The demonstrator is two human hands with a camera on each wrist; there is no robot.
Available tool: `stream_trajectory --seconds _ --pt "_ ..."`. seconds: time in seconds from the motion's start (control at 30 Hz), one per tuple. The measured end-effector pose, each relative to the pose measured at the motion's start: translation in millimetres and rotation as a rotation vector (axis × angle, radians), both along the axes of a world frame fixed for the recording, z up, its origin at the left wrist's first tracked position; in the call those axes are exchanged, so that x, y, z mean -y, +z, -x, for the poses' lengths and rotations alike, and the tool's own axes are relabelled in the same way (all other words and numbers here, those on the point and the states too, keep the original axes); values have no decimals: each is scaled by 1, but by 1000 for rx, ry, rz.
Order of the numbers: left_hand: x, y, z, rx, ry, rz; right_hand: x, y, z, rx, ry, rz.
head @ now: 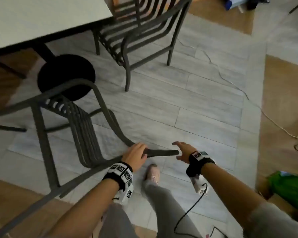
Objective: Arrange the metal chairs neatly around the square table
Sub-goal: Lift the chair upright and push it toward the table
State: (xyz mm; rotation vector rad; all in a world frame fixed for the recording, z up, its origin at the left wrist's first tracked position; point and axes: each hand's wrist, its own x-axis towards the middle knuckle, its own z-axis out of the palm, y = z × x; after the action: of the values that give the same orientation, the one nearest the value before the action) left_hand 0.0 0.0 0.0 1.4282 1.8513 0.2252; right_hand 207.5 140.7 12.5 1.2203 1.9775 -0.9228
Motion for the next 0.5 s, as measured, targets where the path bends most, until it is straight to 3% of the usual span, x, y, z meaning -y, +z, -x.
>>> stream_trajectory --seconds 0.1,0.23,0.33,0.5 --pt "-32 -29 -44 -51 -83 19 -11 -24 6 4 12 82" --pt "-63 -49 -83 -140 -117 229 -16 -44 2 -32 -52 108" --pt "-74 -46 -88 -118 -23 300 -16 -52 -8 -94 -124 91" --pt "-69 -7 -78 22 221 152 -7 -42 -21 -283 -221 123"
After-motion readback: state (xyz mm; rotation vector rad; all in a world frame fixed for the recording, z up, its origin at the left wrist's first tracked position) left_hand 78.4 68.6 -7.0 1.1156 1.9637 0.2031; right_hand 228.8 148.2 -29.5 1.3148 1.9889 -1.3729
